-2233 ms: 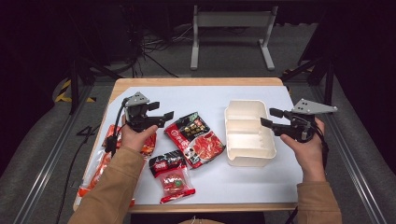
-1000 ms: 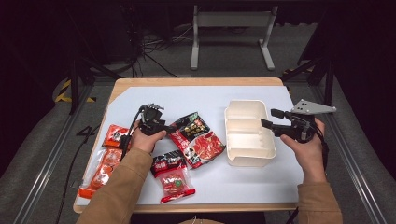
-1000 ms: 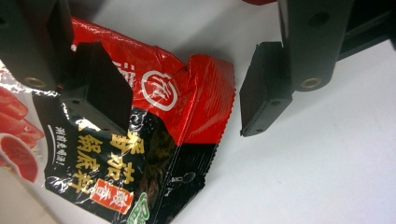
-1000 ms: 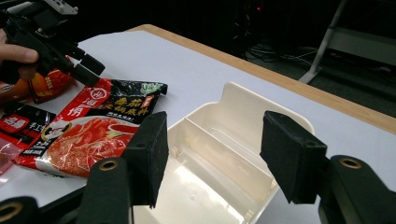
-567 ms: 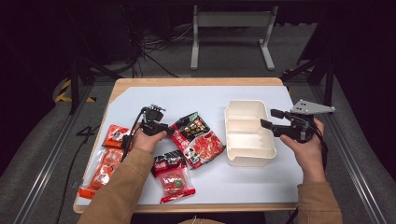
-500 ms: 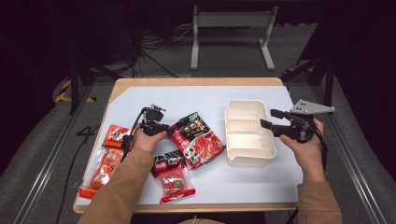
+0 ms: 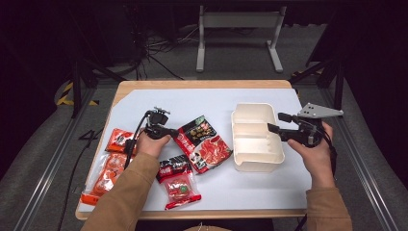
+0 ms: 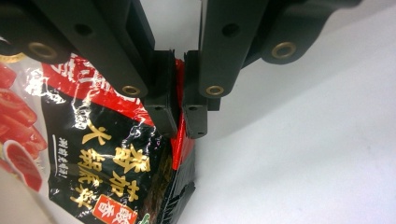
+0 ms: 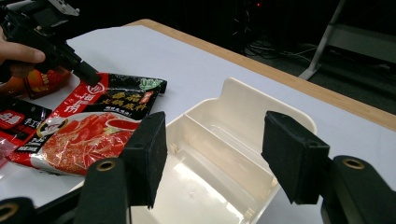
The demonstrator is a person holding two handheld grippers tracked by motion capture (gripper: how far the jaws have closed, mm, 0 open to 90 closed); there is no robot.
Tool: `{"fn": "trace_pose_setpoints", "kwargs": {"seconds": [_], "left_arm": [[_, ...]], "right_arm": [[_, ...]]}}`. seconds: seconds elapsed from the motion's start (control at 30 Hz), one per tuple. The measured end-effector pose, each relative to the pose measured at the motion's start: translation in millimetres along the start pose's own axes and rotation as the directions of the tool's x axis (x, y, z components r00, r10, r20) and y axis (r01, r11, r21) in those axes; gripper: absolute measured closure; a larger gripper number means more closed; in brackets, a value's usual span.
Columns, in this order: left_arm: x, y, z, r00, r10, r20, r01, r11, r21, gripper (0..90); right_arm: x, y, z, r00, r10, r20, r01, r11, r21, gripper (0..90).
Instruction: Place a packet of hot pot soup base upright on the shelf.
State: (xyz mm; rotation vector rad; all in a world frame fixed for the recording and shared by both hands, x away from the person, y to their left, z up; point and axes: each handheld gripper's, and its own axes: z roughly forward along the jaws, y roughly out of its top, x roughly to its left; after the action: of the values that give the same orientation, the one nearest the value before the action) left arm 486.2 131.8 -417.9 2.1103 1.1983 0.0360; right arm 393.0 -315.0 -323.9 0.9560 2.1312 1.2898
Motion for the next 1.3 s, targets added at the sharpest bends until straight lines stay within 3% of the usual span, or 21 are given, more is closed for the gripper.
{"fn": "trace_pose_setpoints", "kwargs": {"seconds": [0.27, 0.37, 0.57, 0.83, 0.97, 1.03, 1.2, 1.3], "left_arm": [[-15.9, 3.8, -16.8, 0.9992, 0.038, -0.011, -0.039, 0.9929, -0.112, 87.0], [-22.7, 5.5, -22.1, 0.9992, 0.04, -0.01, -0.041, 0.9876, -0.152, 87.2], [-38.4, 11.1, -35.9, 0.9981, 0.062, -0.008, -0.062, 0.9703, -0.234, 87.4], [-58.4, 16.4, -49.8, 0.9959, 0.091, 0.0, -0.086, 0.9438, -0.319, 87.4], [-66.6, 17.8, -56.7, 0.9932, 0.115, -0.014, -0.113, 0.9262, -0.36, 87.4], [-68.2, 18.1, -58.6, 0.9929, 0.118, -0.014, -0.115, 0.923, -0.367, 87.4], [-75.6, 19.7, -68.6, 0.9871, 0.151, -0.052, -0.159, 0.902, -0.401, 87.3], [-79.7, 19.9, -75.1, 0.9815, 0.173, -0.082, -0.192, 0.8833, -0.428, 87.1]], "right_arm": [[-0.8, 0.1, -1.6, 1.0, -0.004, 0.006, 0.004, 1.0, -0.009, 41.0], [-1.1, 0.4, -2.9, 1.0, -0.003, 0.008, 0.003, 1.0, -0.014, 41.2], [-1.6, 1.2, -5.5, 0.9999, -0.008, 0.014, 0.009, 1.0, -0.023, 41.6], [-0.3, 2.4, -6.4, 0.9998, -0.014, 0.016, 0.015, 1.0, -0.027, 42.0], [0.5, 3.4, -7.3, 0.9997, -0.019, 0.016, 0.02, 0.999, -0.031, 42.2], [0.7, 3.6, -7.4, 0.9997, -0.02, 0.015, 0.021, 0.999, -0.031, 42.3], [1.2, 3.9, -7.2, 0.9996, -0.023, 0.015, 0.023, 0.999, -0.03, 42.4], [1.6, 4.1, -7.1, 0.9996, -0.024, 0.015, 0.024, 0.999, -0.029, 42.4]]}}
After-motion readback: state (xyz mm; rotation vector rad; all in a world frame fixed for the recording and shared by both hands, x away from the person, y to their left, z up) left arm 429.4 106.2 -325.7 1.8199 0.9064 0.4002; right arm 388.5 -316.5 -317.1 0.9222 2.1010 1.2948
